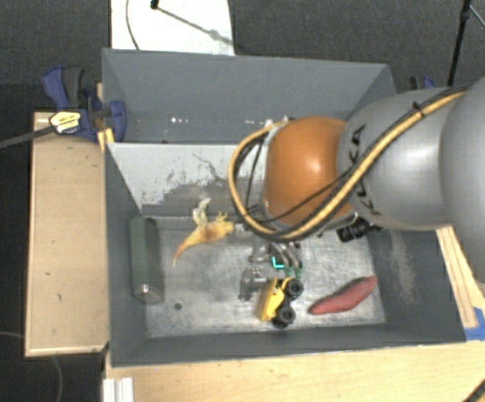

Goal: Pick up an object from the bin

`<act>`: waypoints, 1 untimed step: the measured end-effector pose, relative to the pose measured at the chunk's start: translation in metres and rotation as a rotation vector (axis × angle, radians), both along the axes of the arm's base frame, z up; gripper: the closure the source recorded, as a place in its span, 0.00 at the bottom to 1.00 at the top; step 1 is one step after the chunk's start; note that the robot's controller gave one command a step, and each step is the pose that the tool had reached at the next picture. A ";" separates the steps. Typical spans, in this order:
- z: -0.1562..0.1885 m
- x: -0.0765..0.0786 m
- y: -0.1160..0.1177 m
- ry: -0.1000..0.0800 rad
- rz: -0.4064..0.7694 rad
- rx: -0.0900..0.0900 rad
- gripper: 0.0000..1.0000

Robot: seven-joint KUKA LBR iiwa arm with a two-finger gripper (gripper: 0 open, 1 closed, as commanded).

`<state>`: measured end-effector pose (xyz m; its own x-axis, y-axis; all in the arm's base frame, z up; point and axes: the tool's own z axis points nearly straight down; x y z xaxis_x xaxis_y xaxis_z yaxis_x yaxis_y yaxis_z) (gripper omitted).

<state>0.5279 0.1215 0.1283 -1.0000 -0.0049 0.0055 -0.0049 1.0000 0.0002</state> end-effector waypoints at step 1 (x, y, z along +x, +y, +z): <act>0.004 0.002 0.000 -0.008 -0.004 0.001 0.00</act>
Offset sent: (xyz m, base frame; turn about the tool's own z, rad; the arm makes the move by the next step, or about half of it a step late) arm -0.0336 -0.0438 -0.0312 0.0233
